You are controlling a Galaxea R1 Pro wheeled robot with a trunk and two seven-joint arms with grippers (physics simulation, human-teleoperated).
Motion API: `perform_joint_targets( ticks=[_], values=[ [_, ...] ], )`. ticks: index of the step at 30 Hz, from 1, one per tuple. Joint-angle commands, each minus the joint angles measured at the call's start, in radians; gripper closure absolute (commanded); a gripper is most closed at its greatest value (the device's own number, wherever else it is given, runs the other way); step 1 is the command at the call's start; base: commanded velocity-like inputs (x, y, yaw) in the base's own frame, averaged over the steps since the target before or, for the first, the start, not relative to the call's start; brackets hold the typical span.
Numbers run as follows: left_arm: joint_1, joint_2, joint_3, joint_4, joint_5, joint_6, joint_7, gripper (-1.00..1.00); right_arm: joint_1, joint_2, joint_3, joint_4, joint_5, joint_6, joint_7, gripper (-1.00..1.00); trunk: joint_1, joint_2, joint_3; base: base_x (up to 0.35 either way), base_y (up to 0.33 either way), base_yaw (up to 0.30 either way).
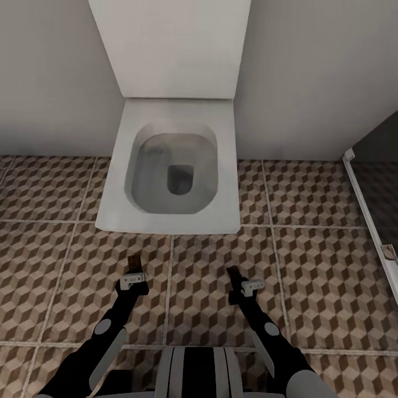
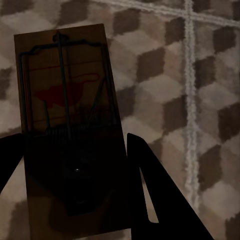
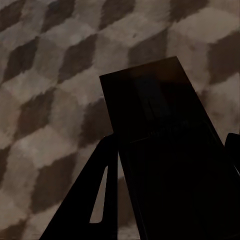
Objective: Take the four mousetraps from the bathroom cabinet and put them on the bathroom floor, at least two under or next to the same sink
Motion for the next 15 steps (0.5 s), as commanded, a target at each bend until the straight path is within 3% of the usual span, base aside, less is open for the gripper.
perform_joint_targets(
  ticks=[1,15],
  values=[
    [-0.001,0.002,-0.006,0.000,0.006,-0.005,0.010,1.00,0.000,0.000,0.000,0.006,-0.004,-0.003,0.005,1.00,0.000,0.000,0.000,0.000,0.000,0.000],
    [-0.001,0.001,-0.007,0.000,0.006,-0.005,0.010,1.00,0.000,-0.010,-0.003,0.035,-0.004,-0.003,0.004,1.00,0.000,0.000,0.000,0.000,0.000,0.000]
  ],
)
